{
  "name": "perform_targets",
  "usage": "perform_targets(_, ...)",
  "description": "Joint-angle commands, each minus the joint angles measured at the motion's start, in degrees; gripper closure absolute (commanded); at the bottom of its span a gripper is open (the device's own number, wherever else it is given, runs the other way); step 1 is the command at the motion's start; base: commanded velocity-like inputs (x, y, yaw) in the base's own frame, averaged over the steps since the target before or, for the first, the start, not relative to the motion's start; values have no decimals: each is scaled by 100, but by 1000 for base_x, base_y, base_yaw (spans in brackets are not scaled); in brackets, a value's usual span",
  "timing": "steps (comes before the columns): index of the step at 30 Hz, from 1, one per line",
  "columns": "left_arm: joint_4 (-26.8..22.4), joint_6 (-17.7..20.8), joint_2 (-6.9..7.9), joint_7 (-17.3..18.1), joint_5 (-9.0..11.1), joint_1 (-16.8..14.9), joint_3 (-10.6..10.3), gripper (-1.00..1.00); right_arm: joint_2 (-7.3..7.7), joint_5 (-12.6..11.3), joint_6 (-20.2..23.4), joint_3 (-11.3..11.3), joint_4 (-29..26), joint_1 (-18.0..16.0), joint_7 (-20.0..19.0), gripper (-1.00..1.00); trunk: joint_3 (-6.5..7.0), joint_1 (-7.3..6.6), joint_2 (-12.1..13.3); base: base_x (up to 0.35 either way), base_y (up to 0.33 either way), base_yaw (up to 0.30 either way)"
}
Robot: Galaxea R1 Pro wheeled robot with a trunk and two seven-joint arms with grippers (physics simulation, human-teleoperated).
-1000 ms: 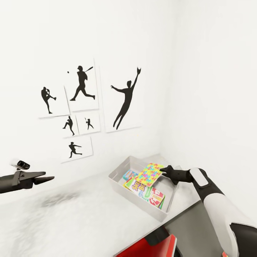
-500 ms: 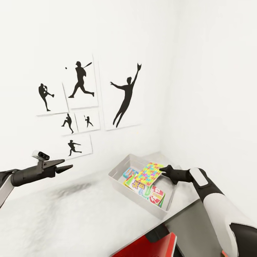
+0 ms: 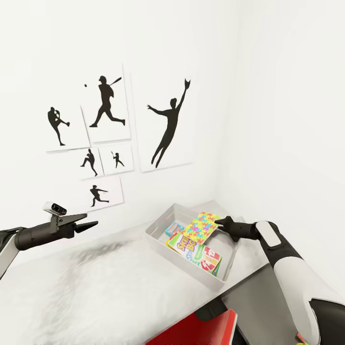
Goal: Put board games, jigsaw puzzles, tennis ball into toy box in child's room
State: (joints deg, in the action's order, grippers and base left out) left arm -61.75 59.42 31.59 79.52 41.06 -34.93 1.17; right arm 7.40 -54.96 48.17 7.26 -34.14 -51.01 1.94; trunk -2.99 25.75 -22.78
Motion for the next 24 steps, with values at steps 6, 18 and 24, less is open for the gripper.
perform_targets(6,2,58,27,11,16,-5,-3,-100,-4,-23,28,14,-5,-6,28,100,-70,4,-14,0,0,0)
perform_targets(18,5,58,36,20,17,-5,-3,-100,-2,2,26,-8,3,-6,35,100,-183,4,-14,0,0,0)
perform_targets(24,5,58,40,20,16,-5,-6,-100,-24,14,21,-31,4,-6,28,100,-240,4,-14,0,0,0)
